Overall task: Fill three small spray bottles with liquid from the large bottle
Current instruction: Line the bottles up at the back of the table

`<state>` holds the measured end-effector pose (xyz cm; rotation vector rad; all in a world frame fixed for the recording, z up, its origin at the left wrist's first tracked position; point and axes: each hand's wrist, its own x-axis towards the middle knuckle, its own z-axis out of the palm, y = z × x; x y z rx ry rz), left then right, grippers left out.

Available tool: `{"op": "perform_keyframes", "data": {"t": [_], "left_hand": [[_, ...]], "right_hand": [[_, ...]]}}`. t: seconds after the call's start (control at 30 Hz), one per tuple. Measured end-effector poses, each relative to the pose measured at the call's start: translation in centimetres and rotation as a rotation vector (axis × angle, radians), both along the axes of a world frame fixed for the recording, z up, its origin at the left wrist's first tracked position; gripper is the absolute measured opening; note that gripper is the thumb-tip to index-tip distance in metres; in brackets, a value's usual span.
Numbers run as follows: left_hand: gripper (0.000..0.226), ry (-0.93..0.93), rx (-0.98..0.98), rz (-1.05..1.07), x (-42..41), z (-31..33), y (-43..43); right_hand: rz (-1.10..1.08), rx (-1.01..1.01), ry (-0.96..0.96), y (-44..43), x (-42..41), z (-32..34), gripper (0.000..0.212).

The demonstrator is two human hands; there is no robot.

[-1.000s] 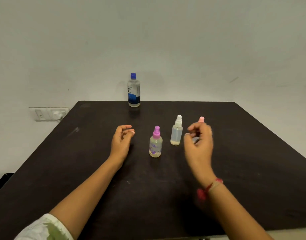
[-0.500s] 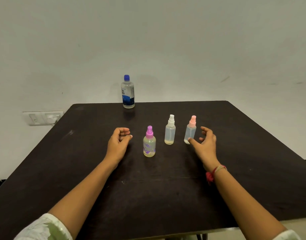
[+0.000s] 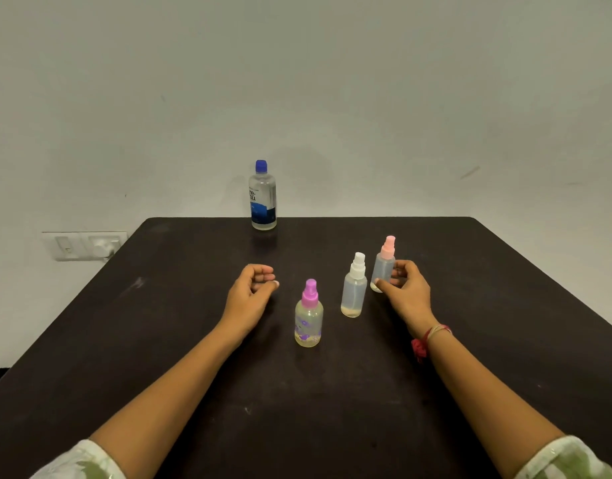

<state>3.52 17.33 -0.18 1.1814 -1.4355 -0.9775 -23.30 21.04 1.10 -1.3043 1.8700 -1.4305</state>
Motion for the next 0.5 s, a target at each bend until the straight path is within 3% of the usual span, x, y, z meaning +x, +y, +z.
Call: {"op": "perform_keyframes", "data": {"t": [0.3, 0.4, 0.5], "left_hand": [[0.037, -0.131, 0.005, -0.143, -2.3, 0.1, -6.2], [0.054, -0.194, -0.008, -0.209, -2.8, 0.3, -7.8], [0.056, -0.177, -0.009, -0.183, -3.1, 0.4, -9.5]], "right_hand": [[0.354, 0.024, -0.099, -8.2, 2.9, 0.4, 0.037], [0.476, 0.024, -0.072, -10.5, 5.1, 0.3, 0.034], [0.578, 0.014, -0.028, -12.6, 6.9, 0.0, 0.029]]}}
